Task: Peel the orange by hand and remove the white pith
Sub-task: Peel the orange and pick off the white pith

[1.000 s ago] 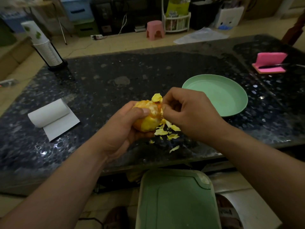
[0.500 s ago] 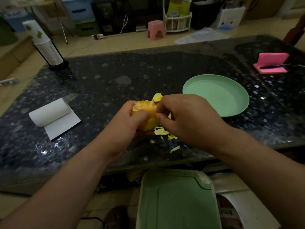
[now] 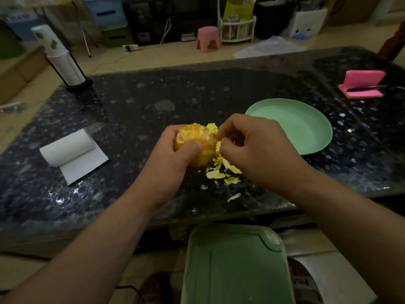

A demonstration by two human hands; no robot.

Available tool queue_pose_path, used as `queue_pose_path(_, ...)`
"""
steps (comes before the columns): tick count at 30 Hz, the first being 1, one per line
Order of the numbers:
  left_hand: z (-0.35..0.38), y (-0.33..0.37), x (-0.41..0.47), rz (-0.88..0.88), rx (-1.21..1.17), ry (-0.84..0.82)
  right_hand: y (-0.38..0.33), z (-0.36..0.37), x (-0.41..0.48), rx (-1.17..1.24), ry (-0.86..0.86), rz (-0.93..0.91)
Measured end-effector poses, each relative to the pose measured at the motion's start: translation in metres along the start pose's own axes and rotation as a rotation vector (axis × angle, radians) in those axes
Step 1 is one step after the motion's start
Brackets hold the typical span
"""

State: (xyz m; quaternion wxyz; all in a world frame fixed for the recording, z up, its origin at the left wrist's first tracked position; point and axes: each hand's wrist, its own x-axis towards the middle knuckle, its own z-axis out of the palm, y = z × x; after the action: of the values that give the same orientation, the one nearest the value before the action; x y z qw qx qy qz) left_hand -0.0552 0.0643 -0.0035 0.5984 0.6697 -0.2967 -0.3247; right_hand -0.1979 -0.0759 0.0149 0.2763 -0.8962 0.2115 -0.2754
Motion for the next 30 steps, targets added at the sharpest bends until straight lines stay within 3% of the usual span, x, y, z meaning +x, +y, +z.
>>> queue_pose_path(4,0.001,0.0,0.0,-0.017,-0.07,0.019,-0.002,-0.001,0.0,0.074,-0.052,0.022)
queue_pose_path(9,0.006,0.005,0.002,-0.203,-0.619,0.034,0.014,0.007,0.008,0.078,-0.054,0.187)
queue_pose_path(12,0.006,0.004,0.003,-0.27,-0.753,0.026,0.022,0.016,0.012,-0.059,-0.097,0.231)
queue_pose_path(17,0.007,0.002,0.007,-0.28,-0.759,0.023,0.017,0.02,0.015,-0.094,-0.112,0.22)
queue_pose_path(24,0.008,-0.003,0.017,-0.2,-0.735,0.076,0.002,0.021,0.01,0.135,-0.071,0.242)
queue_pose_path(30,0.012,-0.008,0.02,-0.124,-0.634,0.126,-0.005,0.02,0.007,0.169,-0.062,0.302)
